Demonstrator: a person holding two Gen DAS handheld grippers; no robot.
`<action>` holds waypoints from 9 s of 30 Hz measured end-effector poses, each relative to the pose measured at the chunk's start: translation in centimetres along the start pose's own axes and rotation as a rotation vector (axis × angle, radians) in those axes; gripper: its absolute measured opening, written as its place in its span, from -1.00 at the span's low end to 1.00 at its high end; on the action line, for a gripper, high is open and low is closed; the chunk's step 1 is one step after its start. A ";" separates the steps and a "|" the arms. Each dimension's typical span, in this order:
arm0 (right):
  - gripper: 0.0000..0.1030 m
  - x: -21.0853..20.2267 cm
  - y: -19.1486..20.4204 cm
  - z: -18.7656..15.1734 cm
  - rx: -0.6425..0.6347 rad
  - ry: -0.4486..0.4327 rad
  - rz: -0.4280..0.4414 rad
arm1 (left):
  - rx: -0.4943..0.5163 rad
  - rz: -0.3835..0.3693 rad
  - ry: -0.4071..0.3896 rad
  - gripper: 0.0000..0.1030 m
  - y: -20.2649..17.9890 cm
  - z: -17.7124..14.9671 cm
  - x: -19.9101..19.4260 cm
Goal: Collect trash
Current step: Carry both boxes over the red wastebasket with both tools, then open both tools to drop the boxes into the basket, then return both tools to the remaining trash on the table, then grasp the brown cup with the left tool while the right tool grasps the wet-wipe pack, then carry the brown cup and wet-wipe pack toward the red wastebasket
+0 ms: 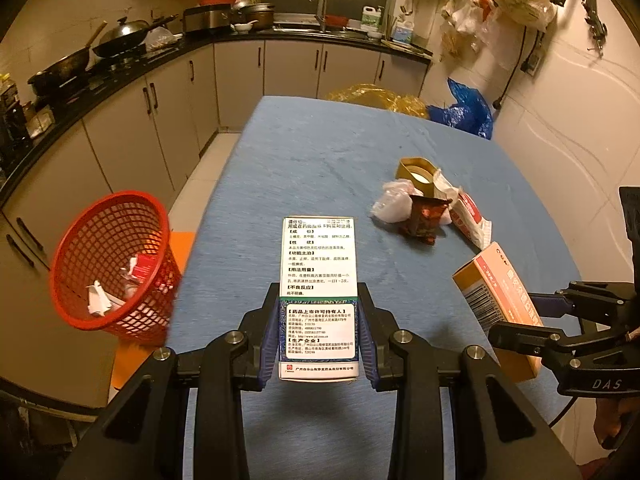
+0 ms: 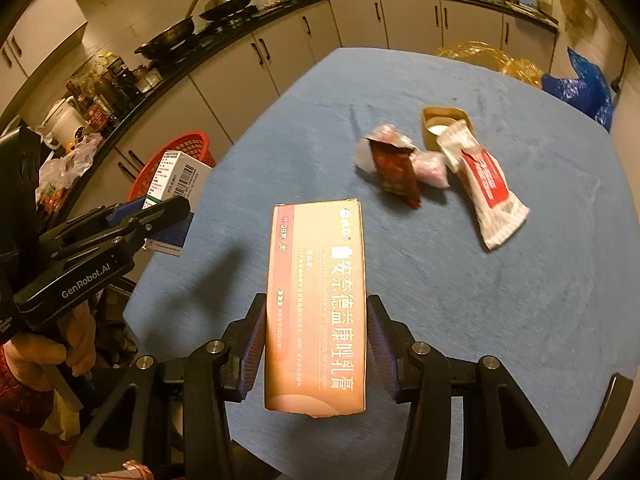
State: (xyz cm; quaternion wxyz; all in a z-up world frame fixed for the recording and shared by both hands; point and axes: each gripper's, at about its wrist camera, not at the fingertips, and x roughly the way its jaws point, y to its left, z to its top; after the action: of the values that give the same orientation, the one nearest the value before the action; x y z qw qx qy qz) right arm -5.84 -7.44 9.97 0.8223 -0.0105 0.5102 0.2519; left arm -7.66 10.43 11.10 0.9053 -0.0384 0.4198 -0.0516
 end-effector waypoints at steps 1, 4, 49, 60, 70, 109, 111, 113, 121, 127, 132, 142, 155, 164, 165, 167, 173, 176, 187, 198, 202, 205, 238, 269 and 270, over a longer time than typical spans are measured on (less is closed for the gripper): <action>0.01 0.0 0.4 0.2 -0.005 -0.001 0.004 | -0.003 0.003 -0.004 -0.36 0.3 0.0 -0.3; 0.01 0.0 1.3 0.5 -0.018 -0.004 0.010 | -0.017 0.016 -0.017 -0.36 1.2 -0.1 -1.0; 0.01 3.2 15.6 11.1 -0.120 -0.081 0.146 | -0.159 0.131 -0.134 -0.36 16.9 2.0 -6.6; 0.01 6.0 18.2 15.3 -0.123 -0.063 0.188 | -0.210 0.159 -0.131 -0.36 21.3 3.0 -6.1; 0.03 11.0 20.5 18.1 -0.144 -0.011 0.188 | -0.248 0.165 -0.075 -0.36 24.3 3.0 -3.2; 0.07 19.1 21.7 19.8 -0.128 0.093 0.191 | -0.259 0.161 0.026 -0.35 27.0 2.5 2.0; 0.08 19.2 21.7 19.9 -0.129 0.094 0.190 | -0.262 0.157 0.022 -0.35 27.0 2.5 1.9; 0.08 19.2 21.7 20.0 -0.130 0.091 0.190 | -0.264 0.152 0.020 -0.33 26.9 2.5 2.0; 0.13 17.3 20.6 20.6 -0.107 0.040 0.185 | -0.291 0.151 -0.026 0.11 26.9 3.1 0.7; 0.16 14.8 18.6 20.0 -0.063 0.004 0.181 | -0.298 0.157 -0.056 0.25 25.8 3.5 -0.6; 0.22 12.4 16.3 18.1 -0.033 -0.023 0.160 | -0.279 0.128 -0.056 0.25 23.4 3.5 -0.9; 0.28 8.4 9.9 12.5 0.064 -0.028 0.112 | -0.171 0.058 -0.024 0.25 15.6 3.5 -0.1; 0.28 1.4 -2.7 3.1 0.287 -0.063 -0.009 | -0.004 -0.063 0.025 0.25 3.1 3.9 1.5; 0.28 -3.7 -9.1 -1.9 0.391 -0.098 -0.088 | 0.098 -0.128 0.071 0.25 -5.6 3.8 4.6; 0.28 -4.0 -9.4 -2.3 0.396 -0.098 -0.096 | 0.103 -0.129 0.080 0.25 -6.5 3.9 5.4; 0.28 -4.9 -10.6 -3.2 0.409 -0.098 -0.114 | 0.103 -0.134 0.090 0.25 -7.8 4.1 6.6; 0.28 -7.1 -13.5 -5.2 0.427 -0.101 -0.158 | 0.092 -0.108 0.128 0.25 -10.7 5.1 11.8; 0.28 -7.9 -14.6 -5.7 0.424 -0.099 -0.175 | 0.073 -0.092 0.123 0.25 -11.6 5.8 13.9; 0.29 -7.1 -17.0 -2.7 0.331 -0.081 -0.155 | 0.060 -0.078 0.120 -0.43 -12.2 6.8 17.0; 0.46 1.5 -14.8 6.6 0.027 -0.019 -0.140 | 0.017 -0.102 0.074 -0.43 -8.5 4.1 9.7; 0.46 4.4 -14.6 8.3 -0.057 0.022 -0.159 | -0.010 -0.072 0.071 -0.43 -6.6 3.1 7.5; 0.46 6.1 -14.8 8.8 -0.086 0.053 -0.170 | -0.033 -0.052 0.075 -0.43 -5.5 2.5 6.8; -0.13 -6.1 -2.6 0.5 0.041 -0.215 -0.151 | 0.028 -0.021 -0.061 -0.42 -5.1 1.6 -0.3; -0.13 -4.4 7.0 2.7 -0.153 -0.216 -0.014 | -0.089 0.123 -0.107 -0.42 2.3 -1.1 -6.5; -0.13 -4.2 7.2 2.7 -0.158 -0.215 -0.010 | -0.092 0.126 -0.107 -0.42 2.5 -1.2 -6.6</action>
State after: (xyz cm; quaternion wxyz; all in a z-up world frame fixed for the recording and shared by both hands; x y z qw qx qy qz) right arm -8.09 -2.15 16.60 0.8701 -0.0505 0.3976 0.2870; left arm -12.69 13.75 15.05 0.9252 -0.0564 0.3742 0.0270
